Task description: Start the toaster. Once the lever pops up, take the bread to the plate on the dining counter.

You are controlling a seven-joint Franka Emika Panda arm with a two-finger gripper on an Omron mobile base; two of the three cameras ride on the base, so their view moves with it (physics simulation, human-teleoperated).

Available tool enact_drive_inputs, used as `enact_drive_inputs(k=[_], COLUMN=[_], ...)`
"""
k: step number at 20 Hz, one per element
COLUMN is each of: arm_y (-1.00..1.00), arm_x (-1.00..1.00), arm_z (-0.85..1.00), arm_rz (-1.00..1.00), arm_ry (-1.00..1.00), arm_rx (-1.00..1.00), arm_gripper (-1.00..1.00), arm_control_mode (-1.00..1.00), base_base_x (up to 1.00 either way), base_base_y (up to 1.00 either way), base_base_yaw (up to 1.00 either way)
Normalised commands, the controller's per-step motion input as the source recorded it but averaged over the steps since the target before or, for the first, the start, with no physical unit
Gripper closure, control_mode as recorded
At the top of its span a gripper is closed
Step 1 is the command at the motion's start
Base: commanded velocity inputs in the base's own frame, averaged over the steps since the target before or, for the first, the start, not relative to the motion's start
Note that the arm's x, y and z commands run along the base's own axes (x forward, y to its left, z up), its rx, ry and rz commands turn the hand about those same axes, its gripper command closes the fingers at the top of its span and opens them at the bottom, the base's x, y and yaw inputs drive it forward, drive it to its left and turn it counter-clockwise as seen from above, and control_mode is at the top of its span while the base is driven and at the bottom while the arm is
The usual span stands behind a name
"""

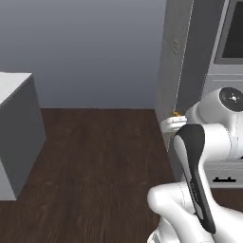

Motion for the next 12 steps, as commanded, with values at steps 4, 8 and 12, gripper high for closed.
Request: enact_drive_inputs(k=[4,8,12], arm_y=[0.0,0.0,0.0], arm_x=[0.0,0.0,0.0], arm_z=[0.0,0.0,0.0], arm_rz=[0.0,0.0,0.0], arm_ry=[0.0,0.0,0.0], arm_rx=[0.0,0.0,0.0], arm_gripper=[1.0,1.0,1.0], arm_control_mode=[1.0,1.0,1.0], base_base_x=[1.0,1.0,1.0], base_base_y=[0.43,0.41,0.32], base_base_yaw=[-0.33,-0.28,-0.2])
